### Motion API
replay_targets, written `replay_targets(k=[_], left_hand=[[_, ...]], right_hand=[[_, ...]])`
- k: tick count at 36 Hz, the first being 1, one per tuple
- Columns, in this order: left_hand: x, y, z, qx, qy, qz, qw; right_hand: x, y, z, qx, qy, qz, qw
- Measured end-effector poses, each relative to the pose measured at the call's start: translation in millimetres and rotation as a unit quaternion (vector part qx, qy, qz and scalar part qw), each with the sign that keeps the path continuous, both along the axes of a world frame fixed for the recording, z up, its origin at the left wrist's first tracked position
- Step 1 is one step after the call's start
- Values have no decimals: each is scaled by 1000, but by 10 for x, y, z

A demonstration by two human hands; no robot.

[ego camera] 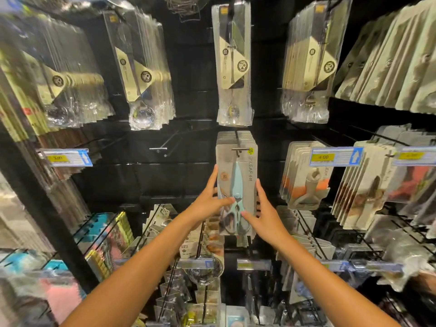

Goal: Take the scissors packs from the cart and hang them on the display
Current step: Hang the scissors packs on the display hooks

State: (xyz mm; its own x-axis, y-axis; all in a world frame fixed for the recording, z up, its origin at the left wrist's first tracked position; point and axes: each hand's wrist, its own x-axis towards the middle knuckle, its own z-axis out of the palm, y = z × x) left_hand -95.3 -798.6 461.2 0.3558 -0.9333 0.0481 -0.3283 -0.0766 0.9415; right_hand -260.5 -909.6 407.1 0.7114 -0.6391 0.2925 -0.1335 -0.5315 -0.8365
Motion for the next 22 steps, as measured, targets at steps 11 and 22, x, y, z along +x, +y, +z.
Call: replay_targets(k=[11, 22], left_hand=[[29, -127, 7, 4, -35, 23, 999], [-63, 892, -723, 50, -308, 101, 945]], right_hand=[[161, -227, -62, 3, 18, -5, 1000], [-118, 299, -487, -104, 10, 47, 993]])
